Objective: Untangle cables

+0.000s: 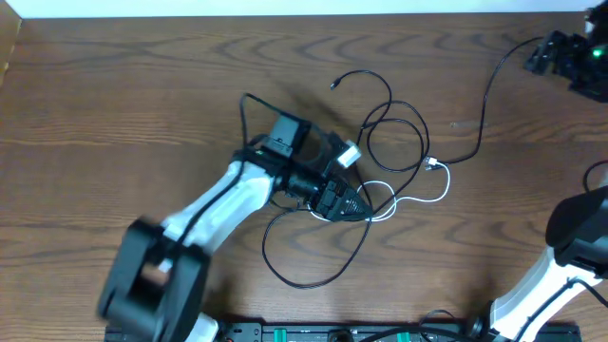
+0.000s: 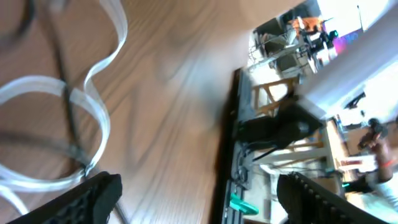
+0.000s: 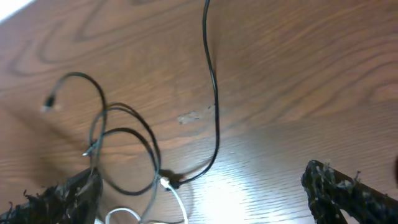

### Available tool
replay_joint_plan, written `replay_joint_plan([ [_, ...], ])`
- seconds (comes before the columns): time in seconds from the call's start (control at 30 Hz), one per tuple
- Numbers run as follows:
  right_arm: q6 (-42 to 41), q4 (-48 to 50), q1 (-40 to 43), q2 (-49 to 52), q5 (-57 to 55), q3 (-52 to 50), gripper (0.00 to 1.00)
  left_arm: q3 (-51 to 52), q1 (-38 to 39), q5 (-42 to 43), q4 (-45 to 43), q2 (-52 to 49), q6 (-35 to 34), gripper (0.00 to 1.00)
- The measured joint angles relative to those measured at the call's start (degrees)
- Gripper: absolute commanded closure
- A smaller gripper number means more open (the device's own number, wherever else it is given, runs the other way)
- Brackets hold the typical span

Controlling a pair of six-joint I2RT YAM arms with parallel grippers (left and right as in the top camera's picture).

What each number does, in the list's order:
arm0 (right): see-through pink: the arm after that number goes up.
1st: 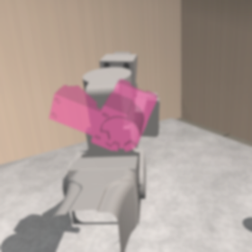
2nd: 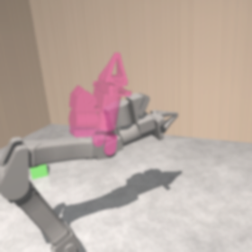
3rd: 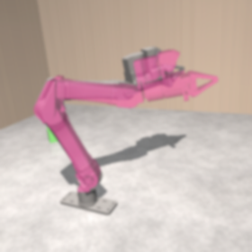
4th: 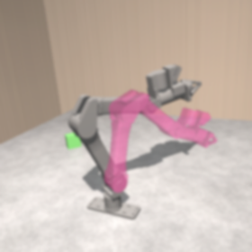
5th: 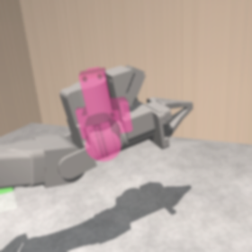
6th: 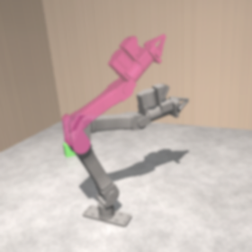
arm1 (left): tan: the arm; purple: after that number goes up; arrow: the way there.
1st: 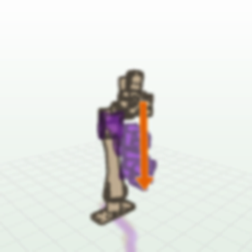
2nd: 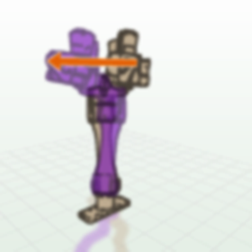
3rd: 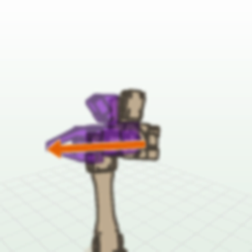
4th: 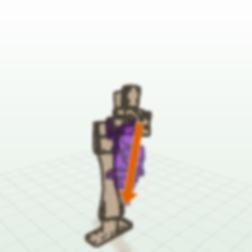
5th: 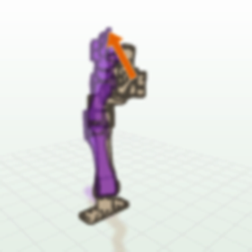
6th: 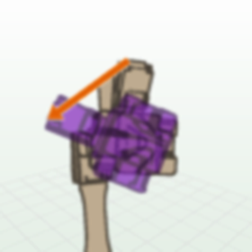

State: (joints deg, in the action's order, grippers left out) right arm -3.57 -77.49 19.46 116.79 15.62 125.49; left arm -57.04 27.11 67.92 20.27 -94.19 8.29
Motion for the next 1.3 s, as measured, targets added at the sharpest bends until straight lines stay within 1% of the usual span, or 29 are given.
replay_joint_plan([
  [0.1, -1.27, 0.57, -2.29, 0.07, -5.66, -0.07, 0.01, -0.04, 0.02, -1.38, 0.52, 8.57, 0.35, 0.03],
  [0.2, -4.76, 3.15, -3.39, 0.09, -10.36, -1.6, 0.01, -0.11, 0.02, -7.76, 3.43, 15.56, 0.33, 0.03],
  [0.33, -14.62, 9.25, -3.43, 0.57, -13.35, -6.43, 0.01, -0.11, 0.04, -16.06, 6.97, 19.67, -0.13, 0.03],
  [0.4, -16.37, 13.38, -3.87, 0.74, -14.1, -9.33, 0.01, -0.11, 0.04, -17.81, 7.87, 19.8, -0.79, 0.03],
  [0.47, -17.53, 19.41, -5.79, 1.05, -14.58, -14.51, 0.01, -0.11, 0.07, -19.26, 9.55, 19.74, -1.25, 0.03],
  [0.63, -18.56, 26.25, -10.47, 1.92, -14.8, -21.14, 0.01, -0.11, 0.07, -20.31, 13.46, 19.71, -2.05, 0.03],
  [0.73, -18.62, 26.69, -12.04, 3.93, -15.02, -21.49, 0.02, -0.11, 0.07, -20.35, 15.15, 19.71, -2.1, 0.02],
  [0.83, -18.78, 26.67, -13.38, 8.68, -15.76, -21.62, 0.08, -0.11, 0.07, -20.46, 16.5, 19.71, -2.1, 0.02],
  [0.87, -18.91, 26.73, -13.49, 9.46, -15.91, -21.7, 0.08, -0.11, 0.07, -20.5, 16.96, 19.71, -2.1, 0.02],
  [1.0, -18.78, 29.29, -13.79, 13.09, -18.12, -22.43, 0.05, -0.11, 0.07, -20.5, 17.46, 19.71, -2.1, 0.02],
  [1.2, -17.92, 35.8, -13.73, 13.66, -20.41, -22.45, 0.05, -0.11, 0.09, -20.5, 18.53, 19.71, -2.12, 0.02],
  [1.23, -17.9, 36.87, -13.73, 13.77, -20.83, -22.45, 0.07, -0.11, 0.2, -20.52, 18.56, 19.71, -2.12, 0.02],
  [1.27, -17.84, 37.83, -13.73, 13.97, -21.24, -22.45, 0.11, -0.11, 0.35, -20.52, 18.51, 19.71, -2.12, 0.02],
  [1.3, -17.84, 38.27, -13.73, 14.12, -21.59, -22.45, 0.21, -0.11, 0.57, -20.52, 18.51, 19.71, -2.1, 0.02],
])
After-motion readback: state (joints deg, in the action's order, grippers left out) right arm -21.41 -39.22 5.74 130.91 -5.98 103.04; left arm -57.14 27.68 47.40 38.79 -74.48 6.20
